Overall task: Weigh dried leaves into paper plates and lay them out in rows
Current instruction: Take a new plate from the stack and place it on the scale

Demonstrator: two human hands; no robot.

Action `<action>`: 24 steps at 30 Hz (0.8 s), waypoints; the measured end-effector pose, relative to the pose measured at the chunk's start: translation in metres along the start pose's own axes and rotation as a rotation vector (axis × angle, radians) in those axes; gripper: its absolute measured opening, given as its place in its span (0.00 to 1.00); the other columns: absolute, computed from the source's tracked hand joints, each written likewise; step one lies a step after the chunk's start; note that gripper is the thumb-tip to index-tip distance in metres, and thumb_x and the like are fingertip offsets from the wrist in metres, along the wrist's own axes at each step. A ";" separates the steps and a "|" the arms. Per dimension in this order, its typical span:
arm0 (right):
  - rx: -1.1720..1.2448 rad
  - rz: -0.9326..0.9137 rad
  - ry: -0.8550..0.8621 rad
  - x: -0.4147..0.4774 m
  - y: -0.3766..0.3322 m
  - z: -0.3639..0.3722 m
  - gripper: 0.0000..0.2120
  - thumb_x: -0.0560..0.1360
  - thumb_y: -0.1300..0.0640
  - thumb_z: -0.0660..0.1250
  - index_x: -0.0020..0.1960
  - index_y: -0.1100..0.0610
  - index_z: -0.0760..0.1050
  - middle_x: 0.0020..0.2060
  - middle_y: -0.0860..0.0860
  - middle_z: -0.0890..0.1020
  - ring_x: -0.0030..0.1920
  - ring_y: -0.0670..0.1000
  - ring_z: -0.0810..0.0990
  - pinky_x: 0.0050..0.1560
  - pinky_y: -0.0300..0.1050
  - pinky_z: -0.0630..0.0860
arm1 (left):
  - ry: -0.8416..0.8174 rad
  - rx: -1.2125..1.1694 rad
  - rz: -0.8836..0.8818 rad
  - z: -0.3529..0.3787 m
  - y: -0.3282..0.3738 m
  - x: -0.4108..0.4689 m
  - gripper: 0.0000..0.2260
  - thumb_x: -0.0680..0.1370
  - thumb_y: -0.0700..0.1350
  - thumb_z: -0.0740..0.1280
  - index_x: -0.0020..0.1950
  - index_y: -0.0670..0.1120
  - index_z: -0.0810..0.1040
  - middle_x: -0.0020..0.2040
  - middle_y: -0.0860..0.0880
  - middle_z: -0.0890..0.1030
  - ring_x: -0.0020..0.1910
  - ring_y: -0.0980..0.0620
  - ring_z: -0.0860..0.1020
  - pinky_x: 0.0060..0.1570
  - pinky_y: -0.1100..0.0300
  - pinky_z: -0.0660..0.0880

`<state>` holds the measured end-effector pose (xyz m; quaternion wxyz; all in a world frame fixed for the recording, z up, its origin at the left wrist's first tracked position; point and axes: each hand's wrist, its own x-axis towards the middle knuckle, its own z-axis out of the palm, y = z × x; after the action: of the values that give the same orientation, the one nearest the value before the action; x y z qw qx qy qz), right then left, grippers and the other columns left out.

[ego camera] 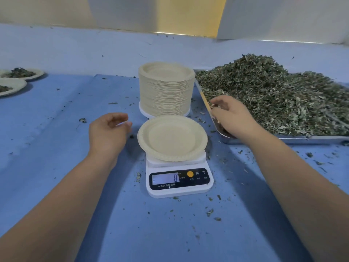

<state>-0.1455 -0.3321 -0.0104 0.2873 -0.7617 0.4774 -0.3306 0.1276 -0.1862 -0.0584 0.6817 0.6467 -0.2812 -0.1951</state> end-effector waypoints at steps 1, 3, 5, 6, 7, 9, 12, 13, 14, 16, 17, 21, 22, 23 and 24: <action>-0.039 0.019 0.064 0.012 0.000 0.002 0.12 0.79 0.50 0.62 0.61 0.42 0.73 0.54 0.47 0.79 0.42 0.49 0.82 0.35 0.44 0.74 | 0.020 -0.033 -0.018 0.001 0.003 0.003 0.07 0.79 0.38 0.70 0.49 0.50 0.82 0.50 0.49 0.86 0.46 0.54 0.86 0.50 0.61 0.81; -0.170 0.028 0.093 0.037 0.002 0.007 0.16 0.81 0.50 0.60 0.67 0.47 0.71 0.45 0.49 0.77 0.39 0.49 0.78 0.33 0.43 0.71 | 0.027 -0.010 -0.035 0.003 0.004 0.008 0.07 0.81 0.38 0.65 0.53 0.48 0.81 0.50 0.48 0.86 0.44 0.54 0.86 0.50 0.59 0.82; -0.332 0.018 0.045 0.064 0.006 0.011 0.21 0.82 0.52 0.59 0.74 0.54 0.67 0.47 0.53 0.79 0.42 0.53 0.79 0.36 0.45 0.70 | -0.005 0.098 -0.021 0.004 -0.002 0.007 0.11 0.81 0.37 0.61 0.57 0.47 0.81 0.49 0.50 0.86 0.43 0.53 0.86 0.53 0.55 0.82; -0.429 0.010 0.033 0.080 0.008 0.011 0.22 0.82 0.53 0.59 0.75 0.57 0.65 0.53 0.57 0.80 0.48 0.56 0.79 0.41 0.47 0.73 | -0.013 0.120 -0.012 0.004 -0.005 0.007 0.13 0.80 0.36 0.60 0.56 0.48 0.81 0.48 0.51 0.86 0.42 0.53 0.86 0.52 0.54 0.82; -0.523 0.005 0.031 0.096 0.009 0.010 0.23 0.82 0.54 0.60 0.75 0.59 0.63 0.59 0.60 0.79 0.55 0.60 0.78 0.47 0.49 0.75 | -0.023 0.125 -0.010 0.005 -0.007 0.006 0.13 0.79 0.36 0.59 0.54 0.48 0.81 0.46 0.51 0.86 0.41 0.52 0.86 0.51 0.54 0.82; -0.675 0.017 0.012 0.125 0.011 0.008 0.24 0.82 0.56 0.62 0.76 0.58 0.62 0.64 0.62 0.76 0.60 0.63 0.76 0.55 0.56 0.78 | -0.046 0.157 -0.009 0.006 -0.009 0.007 0.14 0.77 0.35 0.59 0.50 0.49 0.81 0.42 0.52 0.86 0.40 0.53 0.86 0.47 0.56 0.81; -0.780 0.084 -0.054 0.157 0.022 0.010 0.27 0.80 0.48 0.64 0.76 0.55 0.62 0.64 0.61 0.77 0.61 0.64 0.76 0.62 0.62 0.75 | -0.094 0.238 0.014 0.009 -0.009 0.008 0.11 0.74 0.38 0.62 0.46 0.51 0.81 0.38 0.56 0.86 0.39 0.57 0.85 0.43 0.61 0.78; -0.777 0.119 -0.086 0.164 0.029 0.014 0.30 0.80 0.44 0.64 0.77 0.54 0.61 0.65 0.60 0.76 0.63 0.64 0.76 0.64 0.62 0.73 | -0.094 0.261 0.017 0.009 -0.010 0.008 0.10 0.73 0.39 0.63 0.45 0.52 0.81 0.38 0.57 0.86 0.40 0.58 0.85 0.44 0.60 0.78; -0.765 0.151 -0.134 0.169 0.038 0.019 0.32 0.80 0.41 0.63 0.78 0.54 0.60 0.67 0.60 0.75 0.64 0.64 0.75 0.62 0.60 0.73 | -0.089 0.281 0.018 0.009 -0.010 0.008 0.10 0.73 0.40 0.62 0.44 0.52 0.81 0.38 0.57 0.86 0.40 0.59 0.84 0.45 0.58 0.79; -0.741 0.190 -0.259 0.178 0.056 0.030 0.33 0.82 0.39 0.59 0.80 0.54 0.57 0.73 0.61 0.70 0.66 0.64 0.73 0.60 0.56 0.73 | -0.080 0.302 0.020 0.010 -0.011 0.009 0.10 0.73 0.41 0.62 0.44 0.53 0.81 0.38 0.59 0.85 0.41 0.61 0.84 0.47 0.57 0.79; -0.744 0.194 -0.304 0.182 0.064 0.033 0.32 0.82 0.39 0.58 0.81 0.53 0.56 0.75 0.61 0.67 0.69 0.64 0.71 0.64 0.57 0.72 | -0.075 0.314 0.024 0.010 -0.011 0.009 0.10 0.73 0.41 0.62 0.45 0.53 0.81 0.38 0.59 0.85 0.42 0.61 0.84 0.47 0.57 0.78; -0.764 0.231 -0.378 0.188 0.068 0.027 0.34 0.80 0.33 0.55 0.81 0.46 0.52 0.78 0.59 0.62 0.73 0.64 0.67 0.71 0.61 0.67 | -0.048 0.354 0.025 0.012 -0.011 0.010 0.12 0.76 0.39 0.62 0.45 0.53 0.82 0.40 0.59 0.86 0.42 0.62 0.82 0.45 0.59 0.77; -0.783 0.226 -0.373 0.185 0.066 0.025 0.34 0.80 0.33 0.54 0.81 0.45 0.53 0.77 0.59 0.64 0.72 0.64 0.69 0.70 0.60 0.68 | -0.049 0.357 0.024 0.012 -0.011 0.010 0.12 0.76 0.38 0.62 0.45 0.53 0.82 0.40 0.59 0.86 0.42 0.63 0.82 0.44 0.60 0.77; -0.805 0.213 -0.361 0.182 0.064 0.024 0.33 0.80 0.33 0.53 0.81 0.46 0.53 0.77 0.60 0.65 0.71 0.65 0.69 0.69 0.60 0.68 | -0.053 0.355 0.025 0.012 -0.011 0.010 0.12 0.76 0.38 0.62 0.46 0.53 0.82 0.40 0.60 0.85 0.41 0.63 0.82 0.44 0.60 0.77; -0.823 0.203 -0.365 0.176 0.063 0.024 0.32 0.81 0.34 0.53 0.81 0.46 0.53 0.77 0.60 0.65 0.72 0.65 0.68 0.70 0.60 0.67 | -0.061 0.349 0.023 0.012 -0.011 0.010 0.12 0.76 0.38 0.62 0.46 0.53 0.82 0.40 0.60 0.85 0.41 0.63 0.82 0.44 0.60 0.77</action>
<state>-0.1033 -0.5146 -0.0317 0.0712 -0.8077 0.5827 0.0557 0.1288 -0.2032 -0.0678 0.5522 0.7458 -0.3389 -0.1549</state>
